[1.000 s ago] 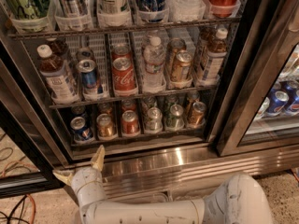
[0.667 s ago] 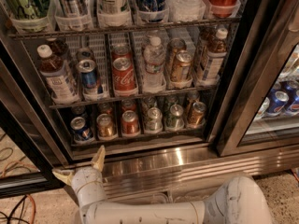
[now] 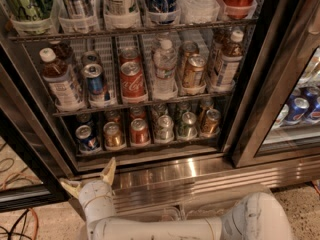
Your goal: Pick pepsi can from bottom shelf of fridge
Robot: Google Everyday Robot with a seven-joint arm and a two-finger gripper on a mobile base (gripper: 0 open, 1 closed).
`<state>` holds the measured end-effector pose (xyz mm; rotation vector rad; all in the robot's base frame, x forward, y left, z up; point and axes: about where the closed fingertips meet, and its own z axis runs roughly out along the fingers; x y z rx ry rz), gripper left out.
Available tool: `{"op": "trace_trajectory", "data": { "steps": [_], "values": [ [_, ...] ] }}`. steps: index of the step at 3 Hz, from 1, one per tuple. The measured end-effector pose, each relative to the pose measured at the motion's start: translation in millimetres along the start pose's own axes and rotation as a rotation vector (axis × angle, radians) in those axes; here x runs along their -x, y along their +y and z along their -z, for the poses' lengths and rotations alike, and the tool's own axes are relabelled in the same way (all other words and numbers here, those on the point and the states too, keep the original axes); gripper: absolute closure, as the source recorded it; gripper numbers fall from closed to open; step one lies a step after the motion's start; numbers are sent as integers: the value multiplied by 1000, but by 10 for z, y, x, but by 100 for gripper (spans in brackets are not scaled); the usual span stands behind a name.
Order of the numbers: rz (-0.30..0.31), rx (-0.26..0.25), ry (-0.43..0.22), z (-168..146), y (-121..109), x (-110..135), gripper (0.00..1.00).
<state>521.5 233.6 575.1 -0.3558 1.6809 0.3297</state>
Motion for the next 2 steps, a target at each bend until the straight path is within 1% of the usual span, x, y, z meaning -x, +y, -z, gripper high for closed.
{"op": "trace_trajectory", "data": {
  "steps": [1,2],
  "values": [
    [-15,11,6,38,37,-9,0],
    [-14,15,2,43,52,4,18]
  ]
}}
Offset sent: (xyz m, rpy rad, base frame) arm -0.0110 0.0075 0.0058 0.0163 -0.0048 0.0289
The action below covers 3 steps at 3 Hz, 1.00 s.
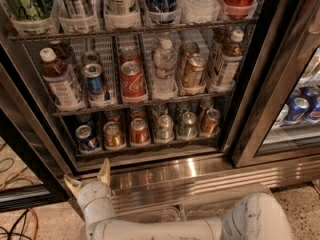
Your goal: Pick pepsi can from bottom shelf of fridge
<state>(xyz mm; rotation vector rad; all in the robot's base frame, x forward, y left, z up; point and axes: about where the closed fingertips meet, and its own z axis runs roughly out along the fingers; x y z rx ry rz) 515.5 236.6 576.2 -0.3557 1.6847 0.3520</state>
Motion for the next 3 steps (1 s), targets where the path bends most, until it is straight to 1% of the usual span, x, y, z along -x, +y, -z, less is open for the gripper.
{"op": "trace_trajectory", "data": {
  "steps": [1,2,3],
  "values": [
    [16,-2,-7,-16,-14,32,25],
    [41,-20,-22,-80,-99,78,21],
    [70,-41,-47,-202,-206,154,23]
  ]
}}
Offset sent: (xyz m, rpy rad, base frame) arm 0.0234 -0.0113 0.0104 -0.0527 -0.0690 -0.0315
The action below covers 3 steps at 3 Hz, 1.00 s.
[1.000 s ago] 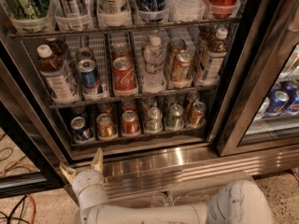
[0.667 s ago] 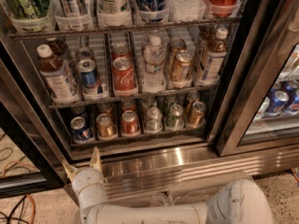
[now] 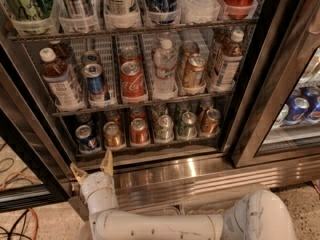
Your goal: Pick pepsi can from bottom shelf of fridge
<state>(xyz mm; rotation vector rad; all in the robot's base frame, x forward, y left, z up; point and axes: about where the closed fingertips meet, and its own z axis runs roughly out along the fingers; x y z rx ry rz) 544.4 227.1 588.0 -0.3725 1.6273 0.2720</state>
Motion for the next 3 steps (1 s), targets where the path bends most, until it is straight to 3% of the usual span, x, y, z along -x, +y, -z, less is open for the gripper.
{"op": "trace_trajectory", "data": {
  "steps": [1,3],
  "values": [
    [6,-10,-20,-125,-59,26,30],
    [-29,-18,-44,-285,-79,9,31]
  ]
}}
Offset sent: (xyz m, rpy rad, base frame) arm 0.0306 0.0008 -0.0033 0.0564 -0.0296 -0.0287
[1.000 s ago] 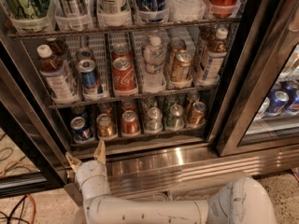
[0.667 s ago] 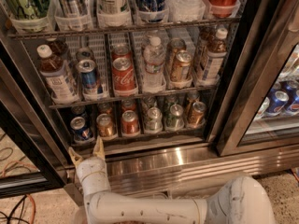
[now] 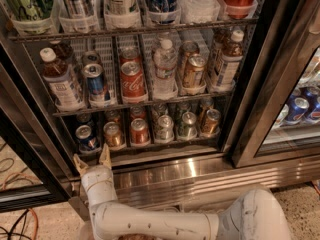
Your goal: Pick pepsi can from bottom shelf of fridge
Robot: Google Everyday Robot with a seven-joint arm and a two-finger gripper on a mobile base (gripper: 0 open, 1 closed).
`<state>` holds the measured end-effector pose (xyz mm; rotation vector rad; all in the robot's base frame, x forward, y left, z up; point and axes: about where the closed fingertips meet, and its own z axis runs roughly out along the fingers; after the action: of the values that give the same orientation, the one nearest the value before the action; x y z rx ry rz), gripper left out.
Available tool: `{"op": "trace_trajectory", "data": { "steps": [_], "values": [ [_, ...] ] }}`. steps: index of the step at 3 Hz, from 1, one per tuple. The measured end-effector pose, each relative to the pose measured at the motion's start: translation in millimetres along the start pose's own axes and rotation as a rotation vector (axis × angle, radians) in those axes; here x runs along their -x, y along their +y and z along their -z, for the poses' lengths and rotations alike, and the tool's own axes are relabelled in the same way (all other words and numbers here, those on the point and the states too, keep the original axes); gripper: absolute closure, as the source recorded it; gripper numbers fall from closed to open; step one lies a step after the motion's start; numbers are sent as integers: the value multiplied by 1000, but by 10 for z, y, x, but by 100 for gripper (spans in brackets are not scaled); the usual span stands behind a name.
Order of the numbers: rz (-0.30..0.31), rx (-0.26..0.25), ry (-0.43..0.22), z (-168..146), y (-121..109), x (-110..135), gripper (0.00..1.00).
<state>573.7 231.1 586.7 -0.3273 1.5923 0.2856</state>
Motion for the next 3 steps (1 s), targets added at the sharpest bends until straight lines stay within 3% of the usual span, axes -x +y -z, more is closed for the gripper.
{"op": "trace_trajectory", "data": {
  "steps": [3],
  "values": [
    [24,29,-30,-260,31,105,34]
  ]
}}
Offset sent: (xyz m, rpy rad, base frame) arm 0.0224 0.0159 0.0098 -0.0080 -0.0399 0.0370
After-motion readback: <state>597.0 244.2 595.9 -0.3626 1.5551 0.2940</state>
